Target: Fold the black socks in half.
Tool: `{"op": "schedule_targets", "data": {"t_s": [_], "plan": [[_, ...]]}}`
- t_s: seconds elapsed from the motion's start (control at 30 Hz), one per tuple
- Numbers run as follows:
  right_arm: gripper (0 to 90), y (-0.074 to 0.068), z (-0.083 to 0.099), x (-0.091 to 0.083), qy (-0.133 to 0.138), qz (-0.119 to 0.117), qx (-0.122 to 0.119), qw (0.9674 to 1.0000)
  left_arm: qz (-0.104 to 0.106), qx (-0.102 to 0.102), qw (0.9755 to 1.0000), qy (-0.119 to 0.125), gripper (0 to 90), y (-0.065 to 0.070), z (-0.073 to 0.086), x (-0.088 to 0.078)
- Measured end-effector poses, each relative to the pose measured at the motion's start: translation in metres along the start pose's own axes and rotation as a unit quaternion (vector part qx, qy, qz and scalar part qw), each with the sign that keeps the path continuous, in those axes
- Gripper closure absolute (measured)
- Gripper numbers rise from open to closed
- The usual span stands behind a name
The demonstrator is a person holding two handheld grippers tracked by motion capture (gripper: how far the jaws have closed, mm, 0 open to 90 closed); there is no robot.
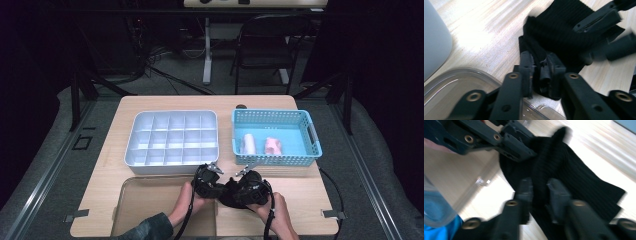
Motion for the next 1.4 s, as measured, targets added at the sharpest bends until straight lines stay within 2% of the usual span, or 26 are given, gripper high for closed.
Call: {"op": "schedule_targets", "data": {"t_s": [0.03,0.1,0.13,0.23,0.27,0.33,0.37,0.4,0.47,0.53,0.67,0.8,0.93,1.03,1.2,1.4], "plan": [[57.0,-0.004,-0.001,0.0,0.006,-0.013,-0.002,0.9999,0.001,-0.002,1.0,0.0,71.1,0.0,0.0,-0.002],[50.5,-0.004,-0.002,-0.006,0.017,-0.02,-0.005,0.9996,-0.005,-0.004,1.0,0.001,63.2,-0.002,-0.002,-0.011],[48.8,-0.004,-0.003,-0.011,0.032,-0.032,-0.002,0.999,-0.007,-0.005,1.0,0.005,62.6,-0.004,-0.003,-0.016],[46.9,0.005,-0.003,-0.026,0.067,-0.039,0.013,0.9969,-0.013,-0.01,0.9998,0.014,56.1,-0.007,-0.006,-0.028],[46.9,0.01,-0.002,-0.031,0.081,-0.038,0.023,0.9957,-0.013,-0.01,0.9998,0.014,54.3,-0.007,-0.006,-0.028],[47.2,0.027,0.003,-0.037,0.092,-0.026,0.056,0.9938,-0.018,-0.013,0.9995,0.022,51.2,-0.009,-0.009,-0.032],[47.2,0.027,0.003,-0.037,0.092,-0.026,0.056,0.9938,-0.018,-0.013,0.9995,0.022,49.6,-0.009,-0.009,-0.032],[47.1,0.044,0.012,-0.037,0.086,-0.007,0.084,0.9927,-0.018,-0.013,0.9996,0.02,47.8,-0.008,-0.01,-0.029],[47.3,0.054,0.02,-0.035,0.081,0.001,0.112,0.9903,-0.014,-0.014,0.9996,0.019,46.0,-0.005,-0.01,-0.025],[47.5,0.06,0.03,-0.03,0.064,0.011,0.129,0.9896,-0.014,-0.012,0.9997,0.018,44.9,-0.003,-0.012,-0.024],[48.6,0.062,0.047,-0.023,0.038,-0.001,0.166,0.9854,-0.009,-0.015,0.9998,0.003,46.8,-0.004,-0.009,-0.018],[53.9,0.057,0.056,-0.011,0.012,-0.018,0.173,0.9846,-0.002,-0.015,0.9998,-0.015,50.5,-0.001,-0.002,-0.011],[62.3,0.055,0.056,-0.006,0.002,-0.029,0.17,0.985,0.003,-0.011,0.9997,-0.024,61.3,-0.001,0.002,-0.007],[68.8,0.053,0.056,-0.004,-0.002,-0.036,0.166,0.9855,0.007,-0.013,0.9995,-0.029,66.8,-0.002,0.005,-0.004],[80.3,0.053,0.055,-0.002,0.004,-0.044,0.173,0.9839,0.011,-0.012,0.9994,-0.031,73.2,-0.002,0.007,-0.001],[84.5,0.054,0.054,-0.003,0.008,-0.041,0.172,0.9843,0.013,-0.011,0.9995,-0.026,75.9,-0.001,0.008,-0.001]]}}
Point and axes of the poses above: each handheld gripper's, and its own axes: x roughly forward along the jaws, z roughly out of its underside, y roughly to its right, the point moved 10 cm from there along x, roughly forward along the jaws, and after that the axes turned 8 degrees about z, right-handed, at the moved point
